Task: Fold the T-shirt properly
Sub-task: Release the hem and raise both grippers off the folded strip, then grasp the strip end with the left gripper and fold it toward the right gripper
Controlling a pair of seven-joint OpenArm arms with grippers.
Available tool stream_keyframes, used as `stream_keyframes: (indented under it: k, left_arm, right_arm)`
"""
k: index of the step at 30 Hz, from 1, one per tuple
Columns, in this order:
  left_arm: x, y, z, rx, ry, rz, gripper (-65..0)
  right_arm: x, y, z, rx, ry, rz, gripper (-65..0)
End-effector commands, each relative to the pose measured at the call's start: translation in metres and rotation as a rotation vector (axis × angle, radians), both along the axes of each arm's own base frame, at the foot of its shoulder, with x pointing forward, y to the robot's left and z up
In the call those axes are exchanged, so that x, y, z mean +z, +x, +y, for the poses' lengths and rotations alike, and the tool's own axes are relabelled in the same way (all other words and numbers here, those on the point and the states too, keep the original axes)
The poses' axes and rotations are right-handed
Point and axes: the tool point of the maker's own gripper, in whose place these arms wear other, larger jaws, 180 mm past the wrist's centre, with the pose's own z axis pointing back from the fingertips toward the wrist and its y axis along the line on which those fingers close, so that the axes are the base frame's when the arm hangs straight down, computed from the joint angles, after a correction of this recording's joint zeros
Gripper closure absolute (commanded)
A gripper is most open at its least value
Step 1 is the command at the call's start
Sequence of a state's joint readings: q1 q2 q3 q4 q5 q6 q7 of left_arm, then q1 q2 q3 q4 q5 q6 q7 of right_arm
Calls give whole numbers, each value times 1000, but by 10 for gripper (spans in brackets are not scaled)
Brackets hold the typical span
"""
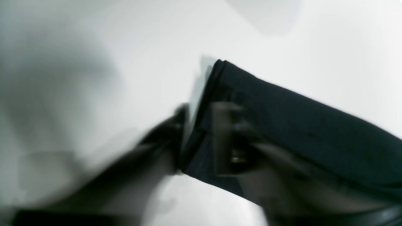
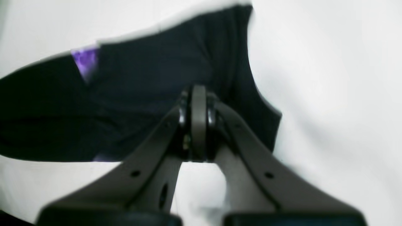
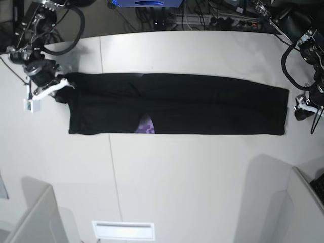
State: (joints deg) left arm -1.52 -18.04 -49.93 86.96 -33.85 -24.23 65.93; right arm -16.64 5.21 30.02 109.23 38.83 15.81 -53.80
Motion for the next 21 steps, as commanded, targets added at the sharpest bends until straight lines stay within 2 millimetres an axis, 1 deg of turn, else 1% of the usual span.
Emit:
stream_keyframes:
  k: [1, 2, 4, 7, 8, 10, 12, 15, 17, 20, 21]
  left_arm:
    - [7, 4, 8, 8, 12, -31, -395]
    - [0, 4, 8, 18, -6, -32, -497]
    - [-10, 3, 10, 37, -30, -32, -643]
    - [-27, 4, 13, 72, -77, -41, -650]
    - [-34, 4, 10, 69, -91, -32, -650]
    - [-45, 18, -8, -8, -107, -27, -650]
    - [-59, 27, -25, -64, -124, -13, -650]
    - [-78, 31, -39, -87, -162, 17, -650]
    - [-88, 30, -46, -96, -185, 46, -650]
    - [-96, 27, -52, -108, -198, 69, -650]
    - [-98, 26, -54, -115, -200, 75, -591]
  right_arm:
    - [9, 4, 6, 16, 15, -46, 0]
    - [6, -1, 7, 12, 19, -40, 0]
    - [1, -8, 10, -3, 33, -37, 0]
    - [-4, -13, 10, -12, 37, -29, 0]
    - [-4, -13, 10, -12, 36, -27, 0]
    - [-4, -13, 10, -10, 34, -23, 0]
    - [-5, -14, 10, -10, 34, -20, 0]
    - [-5, -14, 10, -10, 35, -21, 0]
    - [-5, -15, 10, -10, 34, -19, 0]
    - [-5, -16, 10, -11, 33, -19, 0]
    - [-6, -17, 10, -11, 33, -17, 0]
